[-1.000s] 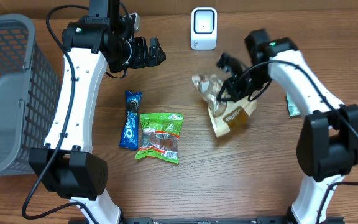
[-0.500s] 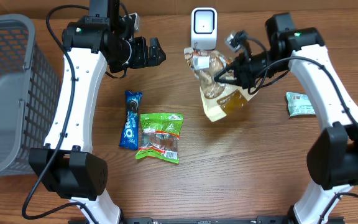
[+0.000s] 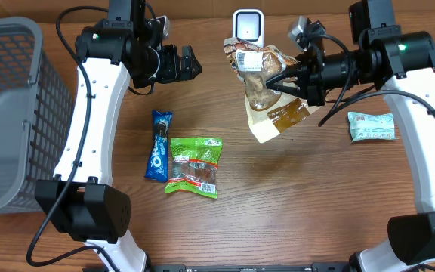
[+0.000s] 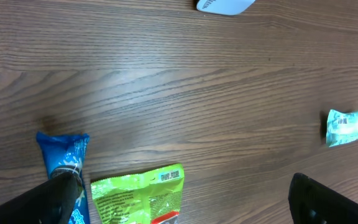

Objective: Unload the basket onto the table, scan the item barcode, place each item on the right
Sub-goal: 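Lift the bread bag and carry it up to the scanner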

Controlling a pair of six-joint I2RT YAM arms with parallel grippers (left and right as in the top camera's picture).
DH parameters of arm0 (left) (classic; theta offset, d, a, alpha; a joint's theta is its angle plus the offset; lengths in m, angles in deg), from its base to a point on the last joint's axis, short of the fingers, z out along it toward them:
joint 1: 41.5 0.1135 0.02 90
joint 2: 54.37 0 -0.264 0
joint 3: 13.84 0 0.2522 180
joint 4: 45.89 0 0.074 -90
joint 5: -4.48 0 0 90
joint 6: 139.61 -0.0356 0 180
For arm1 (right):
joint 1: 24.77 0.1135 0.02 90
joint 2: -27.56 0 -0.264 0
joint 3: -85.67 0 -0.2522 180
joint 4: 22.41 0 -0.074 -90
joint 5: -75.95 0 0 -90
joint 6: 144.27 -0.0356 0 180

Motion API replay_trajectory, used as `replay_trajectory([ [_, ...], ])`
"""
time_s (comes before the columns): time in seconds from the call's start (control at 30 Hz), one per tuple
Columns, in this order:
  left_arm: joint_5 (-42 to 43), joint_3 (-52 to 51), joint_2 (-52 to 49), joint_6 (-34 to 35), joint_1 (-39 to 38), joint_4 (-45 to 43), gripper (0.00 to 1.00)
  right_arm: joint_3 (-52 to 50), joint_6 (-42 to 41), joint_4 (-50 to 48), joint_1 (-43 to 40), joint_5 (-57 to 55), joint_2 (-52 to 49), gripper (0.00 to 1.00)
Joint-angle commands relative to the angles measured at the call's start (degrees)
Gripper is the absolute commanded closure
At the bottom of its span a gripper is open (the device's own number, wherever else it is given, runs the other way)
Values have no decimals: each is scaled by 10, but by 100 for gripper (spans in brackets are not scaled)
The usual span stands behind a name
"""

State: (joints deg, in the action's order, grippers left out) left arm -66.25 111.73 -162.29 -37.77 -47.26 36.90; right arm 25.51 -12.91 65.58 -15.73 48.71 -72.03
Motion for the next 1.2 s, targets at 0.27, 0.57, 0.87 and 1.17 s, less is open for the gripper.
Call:
replay_trajectory([
  [0.27, -2, 11, -1, -5, -3, -1, 0, 14, 18, 3, -2, 98, 21, 96],
  [0.57, -2, 11, -1, -5, -3, -1, 0, 14, -32, -56, -17, 207, 21, 96],
  [0.87, -2, 11, -1, -5, -3, -1, 0, 13, -78, -82, -18, 176, 21, 96],
  [1.17, -2, 11, -1, -5, -3, -1, 0, 12, -176, -104, -16, 109, 21, 96],
])
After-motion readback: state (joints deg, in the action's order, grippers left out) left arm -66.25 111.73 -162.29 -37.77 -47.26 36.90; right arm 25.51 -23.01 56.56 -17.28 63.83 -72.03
